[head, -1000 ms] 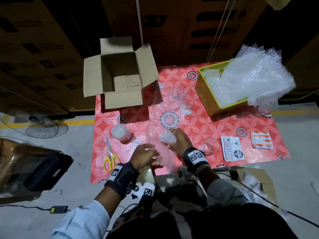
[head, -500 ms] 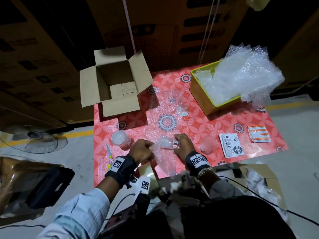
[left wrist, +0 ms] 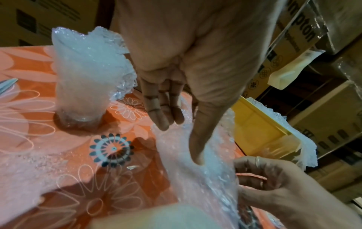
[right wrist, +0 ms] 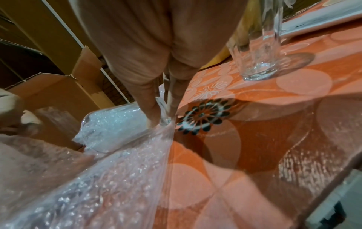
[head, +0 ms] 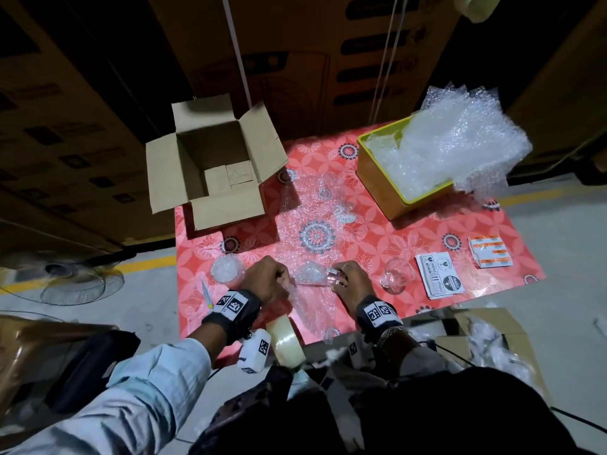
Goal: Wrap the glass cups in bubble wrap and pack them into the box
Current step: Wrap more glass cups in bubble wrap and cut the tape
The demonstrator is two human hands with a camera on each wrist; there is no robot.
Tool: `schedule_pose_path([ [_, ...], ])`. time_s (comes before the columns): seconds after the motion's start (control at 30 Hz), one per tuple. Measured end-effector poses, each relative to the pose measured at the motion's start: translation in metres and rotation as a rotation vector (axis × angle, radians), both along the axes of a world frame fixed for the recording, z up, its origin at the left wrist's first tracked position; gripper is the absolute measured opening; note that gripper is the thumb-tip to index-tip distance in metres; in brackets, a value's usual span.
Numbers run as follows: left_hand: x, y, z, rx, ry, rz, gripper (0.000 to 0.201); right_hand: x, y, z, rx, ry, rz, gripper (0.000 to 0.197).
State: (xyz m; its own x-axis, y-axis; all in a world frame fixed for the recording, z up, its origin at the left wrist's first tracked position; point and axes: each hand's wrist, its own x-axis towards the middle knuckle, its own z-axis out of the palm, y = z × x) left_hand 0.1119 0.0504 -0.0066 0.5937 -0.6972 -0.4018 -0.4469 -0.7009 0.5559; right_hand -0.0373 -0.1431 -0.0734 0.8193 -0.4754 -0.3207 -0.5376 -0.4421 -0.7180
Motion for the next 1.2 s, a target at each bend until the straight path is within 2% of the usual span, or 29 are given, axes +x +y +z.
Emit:
schedule_pose_path([
  [0.07, 0.002, 0.001, -0.001, -0.062, -0.025, -0.087, 0.038, -0.001, 0.0, 0.002, 0.007, 0.011, 0.002, 0.049],
  [0.17, 0.007, 0.002, -0.006, -0.174, 0.06, -0.149, 0.012, -0.007, 0.0, 0.01, -0.012, 0.036, -0.012, 0.058],
  [0.2, 0.01, 0.003, -0.009, -0.199, 0.107, -0.12, 0.013, -0.01, 0.002, 0.015, -0.024, 0.055, -0.017, 0.057],
  [0.3, 0.013, 0.006, -0.013, -0.259, 0.212, 0.029, 0.032, -0.024, 0.01, 0.034, 0.04, 0.052, 0.013, 0.032],
  [0.37, 0.015, 0.005, -0.018, -0.316, 0.244, 0.097, 0.028, -0.032, 0.016, 0.049, 0.194, 0.012, 0.018, 0.011],
  [0.43, 0.014, 0.004, -0.019, -0.36, 0.278, 0.174, 0.024, -0.04, 0.019, 0.059, 0.297, -0.005, 0.031, 0.033],
  [0.47, 0.015, 0.003, -0.021, -0.384, 0.289, 0.219, 0.029, -0.04, 0.019, 0.063, 0.298, 0.014, 0.03, 0.04],
  [0.53, 0.014, 0.0, -0.02, -0.413, 0.282, 0.279, 0.038, -0.037, 0.018, 0.065, 0.198, 0.05, 0.039, 0.036],
  [0.63, 0.016, -0.008, -0.017, -0.395, 0.306, 0.353, 0.032, -0.021, 0.015, 0.061, -0.009, 0.093, 0.017, 0.018],
  [0.7, 0.019, -0.011, -0.02, -0.384, 0.288, 0.36, 0.029, -0.008, 0.009, 0.058, 0.0, 0.105, -0.031, 0.02],
  [0.8, 0.026, -0.011, -0.031, -0.384, 0.235, 0.352, 0.043, 0.007, -0.002, 0.06, -0.017, 0.12, -0.101, 0.018],
  [0.87, 0.027, -0.015, -0.031, -0.365, 0.2, 0.35, 0.04, 0.016, -0.01, 0.057, -0.026, 0.15, -0.126, 0.02],
  [0.93, 0.029, -0.021, -0.027, -0.358, 0.153, 0.367, 0.033, 0.024, -0.013, 0.049, -0.035, 0.165, -0.167, 0.026],
  [1.13, 0.041, -0.031, -0.026, -0.208, 0.038, 0.419, 0.041, 0.039, -0.013, 0.029, -0.029, 0.198, -0.252, 0.048],
  [1.2, 0.042, -0.032, -0.026, -0.171, 0.032, 0.423, 0.04, 0.041, -0.012, 0.028, -0.063, 0.172, -0.249, 0.031],
])
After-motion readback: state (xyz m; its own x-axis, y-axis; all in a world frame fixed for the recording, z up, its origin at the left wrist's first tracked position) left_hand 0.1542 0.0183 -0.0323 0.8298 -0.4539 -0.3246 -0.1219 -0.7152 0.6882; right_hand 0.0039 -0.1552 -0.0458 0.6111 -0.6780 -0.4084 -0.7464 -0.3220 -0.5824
